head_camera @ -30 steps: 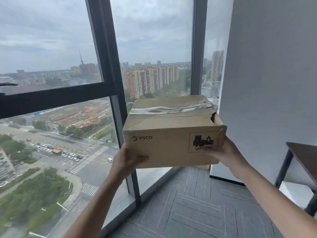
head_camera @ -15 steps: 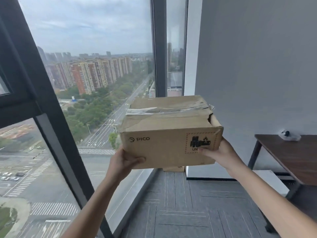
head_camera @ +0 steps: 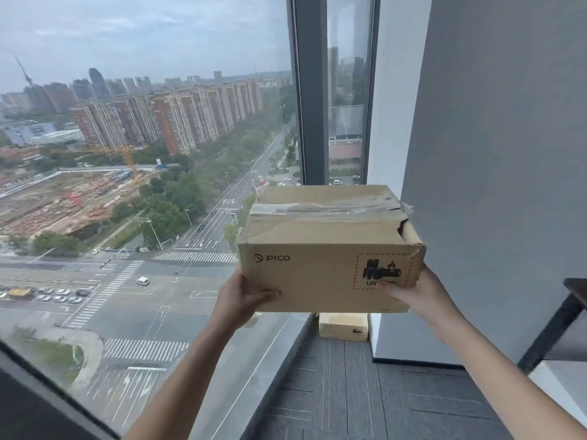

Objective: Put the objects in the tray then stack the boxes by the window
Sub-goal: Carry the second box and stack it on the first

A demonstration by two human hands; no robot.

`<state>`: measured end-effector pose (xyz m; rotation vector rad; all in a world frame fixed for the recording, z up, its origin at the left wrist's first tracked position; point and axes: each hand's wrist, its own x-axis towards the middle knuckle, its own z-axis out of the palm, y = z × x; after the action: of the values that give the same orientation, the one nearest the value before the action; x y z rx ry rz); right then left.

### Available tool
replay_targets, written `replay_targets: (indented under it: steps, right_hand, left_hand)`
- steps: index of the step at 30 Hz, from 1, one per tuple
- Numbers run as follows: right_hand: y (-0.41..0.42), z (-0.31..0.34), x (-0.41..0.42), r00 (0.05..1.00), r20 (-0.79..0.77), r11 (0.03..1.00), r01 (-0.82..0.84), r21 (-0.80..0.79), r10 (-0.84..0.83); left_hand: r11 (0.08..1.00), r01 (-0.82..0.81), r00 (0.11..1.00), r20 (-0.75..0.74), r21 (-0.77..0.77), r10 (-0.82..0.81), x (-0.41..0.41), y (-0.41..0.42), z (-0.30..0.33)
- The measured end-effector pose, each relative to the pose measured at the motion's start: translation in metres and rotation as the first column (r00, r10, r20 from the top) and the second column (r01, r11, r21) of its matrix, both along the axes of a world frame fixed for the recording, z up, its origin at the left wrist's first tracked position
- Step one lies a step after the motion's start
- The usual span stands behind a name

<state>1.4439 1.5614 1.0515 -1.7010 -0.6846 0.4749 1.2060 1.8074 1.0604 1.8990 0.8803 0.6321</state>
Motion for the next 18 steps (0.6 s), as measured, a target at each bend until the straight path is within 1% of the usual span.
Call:
replay_targets:
  steps: [5, 10, 15, 18]
  right_hand:
    - [0.062, -0.023, 0.081, 0.998, -0.054, 0.999, 0.007, -0.054, -0.01]
    - [0.124, -0.053, 0.151, 0.995, -0.096, 0.992, 0.005, -0.125, -0.017]
    - [0.198, -0.091, 0.224, 0.989, -0.135, 0.978, 0.036, -0.204, -0.065]
    - [0.248, -0.119, 0.274, 0.985, -0.148, 0.967, 0.046, -0.252, -0.085]
  left_hand:
    - [0.999, 0.006, 1.0, -0.022, -0.043, -0.007, 0.08, 0.059, -0.023]
    - [0.997, -0.009, 0.996, -0.084, -0.073, 0.003, 0.151, 0.122, -0.067]
    - [0.98, 0.015, 0.993, -0.11, -0.2, -0.038, 0.234, 0.201, -0.121]
    - [0.963, 0.014, 0.985, -0.159, -0.271, -0.059, 0.288, 0.252, -0.158]
